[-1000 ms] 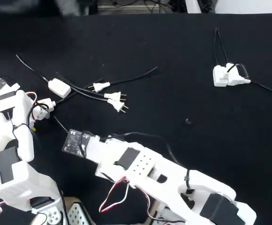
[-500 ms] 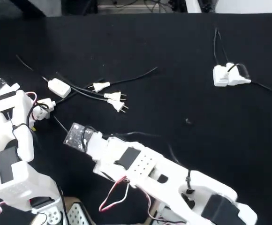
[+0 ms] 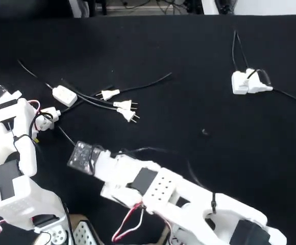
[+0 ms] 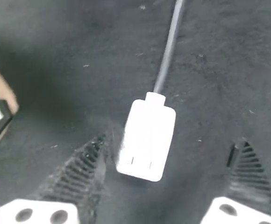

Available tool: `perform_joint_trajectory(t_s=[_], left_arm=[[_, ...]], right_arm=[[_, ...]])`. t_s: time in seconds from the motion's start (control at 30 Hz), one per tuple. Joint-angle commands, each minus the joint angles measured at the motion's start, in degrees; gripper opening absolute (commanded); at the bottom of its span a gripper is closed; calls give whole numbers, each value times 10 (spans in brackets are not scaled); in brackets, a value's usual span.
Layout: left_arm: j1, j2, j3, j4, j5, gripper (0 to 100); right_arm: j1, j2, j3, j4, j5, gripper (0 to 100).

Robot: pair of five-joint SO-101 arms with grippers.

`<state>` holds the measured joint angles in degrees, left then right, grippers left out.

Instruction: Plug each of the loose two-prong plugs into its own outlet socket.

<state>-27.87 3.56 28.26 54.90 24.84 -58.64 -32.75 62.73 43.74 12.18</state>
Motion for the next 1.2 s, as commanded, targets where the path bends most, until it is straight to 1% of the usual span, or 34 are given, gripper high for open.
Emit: perform_joint_trajectory(t_s=[0.0, 0.13, 0.3, 0.5, 0.63, 0.67, 0.77, 0.83, 1.0, 1.17], left_arm=[[-4, -5, -18, -6, -4, 219], [-4, -5, -17, -6, -4, 219], [-4, -5, -15, -6, -4, 219], [-4, -5, -15, -6, -4, 219], [-4, -5, -15, -6, -4, 219], [-4, -5, -15, -6, -4, 219], [-4, -5, -15, -6, -4, 219], [-4, -5, -15, -6, -4, 219], [-4, -5, -15, -6, -4, 219], [-4, -5, -15, -6, -4, 219]], right_arm=[[-12, -20, 0, 5, 38, 378], [8, -20, 13, 3, 91, 378], [62, -20, 13, 2, 123, 378], [90, -20, 13, 5, 162, 378], [94, -20, 7, 5, 154, 378], [90, -22, 7, 5, 136, 378], [59, -23, -11, 6, 46, 378], [38, -20, -15, 4, 13, 378], [24, -20, -1, 1, 42, 378], [25, -19, 0, 1, 42, 378]])
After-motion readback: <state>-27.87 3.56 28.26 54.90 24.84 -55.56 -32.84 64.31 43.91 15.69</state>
